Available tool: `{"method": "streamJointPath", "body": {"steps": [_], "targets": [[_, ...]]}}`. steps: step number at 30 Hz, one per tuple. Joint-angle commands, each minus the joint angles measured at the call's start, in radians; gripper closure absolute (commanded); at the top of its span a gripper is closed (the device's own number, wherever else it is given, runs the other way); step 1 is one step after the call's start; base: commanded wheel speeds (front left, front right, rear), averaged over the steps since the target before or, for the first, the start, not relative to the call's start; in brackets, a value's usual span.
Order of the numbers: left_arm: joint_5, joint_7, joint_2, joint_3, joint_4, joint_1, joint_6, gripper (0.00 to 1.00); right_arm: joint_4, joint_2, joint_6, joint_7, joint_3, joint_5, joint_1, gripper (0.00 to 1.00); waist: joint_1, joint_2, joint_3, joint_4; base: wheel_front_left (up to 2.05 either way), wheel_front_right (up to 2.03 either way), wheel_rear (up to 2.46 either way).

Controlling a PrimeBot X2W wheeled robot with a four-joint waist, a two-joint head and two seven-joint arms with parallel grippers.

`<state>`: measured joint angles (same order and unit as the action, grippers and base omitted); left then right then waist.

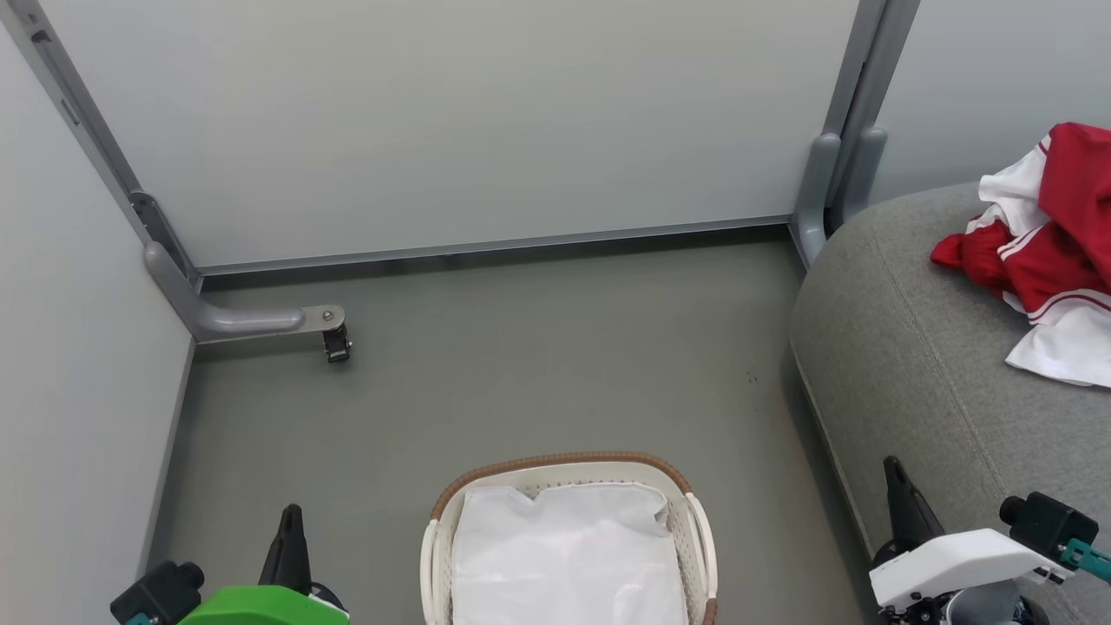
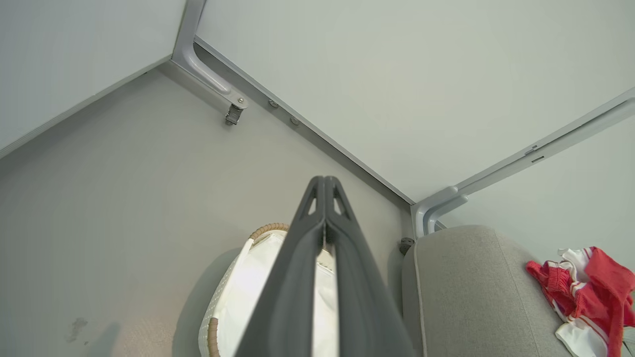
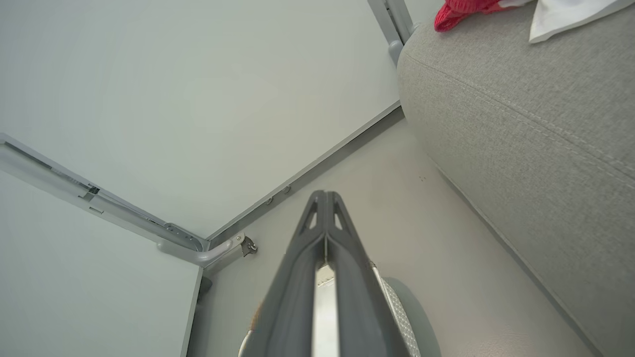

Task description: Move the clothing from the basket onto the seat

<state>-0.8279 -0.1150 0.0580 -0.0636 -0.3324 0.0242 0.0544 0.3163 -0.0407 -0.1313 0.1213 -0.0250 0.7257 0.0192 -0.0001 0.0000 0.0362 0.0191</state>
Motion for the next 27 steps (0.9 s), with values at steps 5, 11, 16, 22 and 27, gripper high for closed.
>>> {"method": "streamJointPath", "body": {"steps": [5, 11, 16, 22, 27], "targets": [[-0.084, 0.021, 0.001, 0.022, 0.021, -0.042, 0.013, 1.00, -0.022, -0.006, 0.000, -0.024, -0.013, 0.092, 0.033, 1.00, 0.0001, 0.0000, -0.002, -0.001, 0.00, 0.00, 0.00], [-0.151, 0.041, 0.000, 0.037, 0.028, -0.052, 0.020, 1.00, -0.027, -0.006, 0.000, -0.044, -0.020, 0.168, 0.040, 1.00, 0.0001, 0.0000, -0.005, -0.002, 0.00, 0.00, 0.00], [-0.203, 0.056, 0.000, 0.050, 0.033, -0.060, 0.025, 1.00, -0.031, -0.007, 0.000, -0.060, -0.026, 0.227, 0.045, 1.00, 0.0001, 0.0000, -0.007, -0.003, 0.00, 0.00, 0.00], [-0.263, 0.075, -0.001, 0.062, 0.039, -0.069, 0.030, 1.00, -0.036, -0.007, 0.000, -0.079, -0.033, 0.296, 0.049, 1.00, 0.0001, 0.0000, -0.009, -0.005, 0.00, 0.00, 0.00], [-0.311, 0.089, -0.002, 0.074, 0.043, -0.075, 0.035, 1.00, -0.040, -0.008, 0.000, -0.094, -0.038, 0.351, 0.054, 1.00, 0.0001, 0.0000, -0.011, -0.006, 0.00, 0.00, 0.00]]}}
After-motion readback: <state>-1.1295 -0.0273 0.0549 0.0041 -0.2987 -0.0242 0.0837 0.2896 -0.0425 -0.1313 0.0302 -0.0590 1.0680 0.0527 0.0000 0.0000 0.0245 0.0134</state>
